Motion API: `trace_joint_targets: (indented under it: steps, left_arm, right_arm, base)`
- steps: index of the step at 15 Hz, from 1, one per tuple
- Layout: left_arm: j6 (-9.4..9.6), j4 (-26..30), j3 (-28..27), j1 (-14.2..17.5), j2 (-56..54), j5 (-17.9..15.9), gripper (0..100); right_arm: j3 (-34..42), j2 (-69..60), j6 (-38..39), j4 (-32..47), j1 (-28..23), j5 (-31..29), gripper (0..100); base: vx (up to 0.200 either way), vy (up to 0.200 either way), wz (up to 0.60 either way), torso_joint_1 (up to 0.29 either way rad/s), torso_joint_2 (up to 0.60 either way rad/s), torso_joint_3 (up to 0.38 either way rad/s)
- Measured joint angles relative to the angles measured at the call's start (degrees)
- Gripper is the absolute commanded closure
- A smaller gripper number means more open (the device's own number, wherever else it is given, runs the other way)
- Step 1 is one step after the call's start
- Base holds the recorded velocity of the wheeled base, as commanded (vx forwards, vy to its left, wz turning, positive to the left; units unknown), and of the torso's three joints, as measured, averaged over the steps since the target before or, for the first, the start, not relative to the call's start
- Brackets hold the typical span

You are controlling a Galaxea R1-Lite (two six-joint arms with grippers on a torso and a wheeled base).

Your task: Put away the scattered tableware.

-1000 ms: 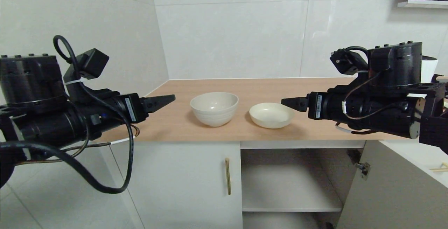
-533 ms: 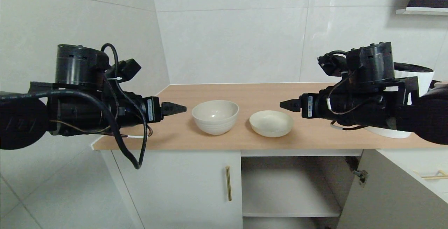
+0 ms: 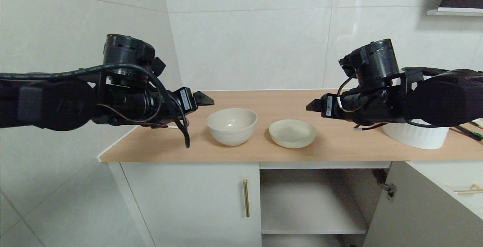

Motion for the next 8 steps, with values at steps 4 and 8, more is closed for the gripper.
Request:
trace_joint_targets:
  steps: [4,8]
  left_arm:
    - [-2.16,-4.33,-2.39,-1.8,7.7,7.17,0]
    - [-2.93,-6.61,-2.89,-2.18,12.61,7.72,0]
  right_arm:
    - [-0.22,1.17,0.13,-0.05,-0.29,-0.02,0]
    - [-0.11,1.34,0.21,-0.07,-0.27,-0.02,0]
  base:
    - [0.0,0.0,0.0,0.0,0.0,0.0]
    - [0.0,0.0,0.0,0.0,0.0,0.0]
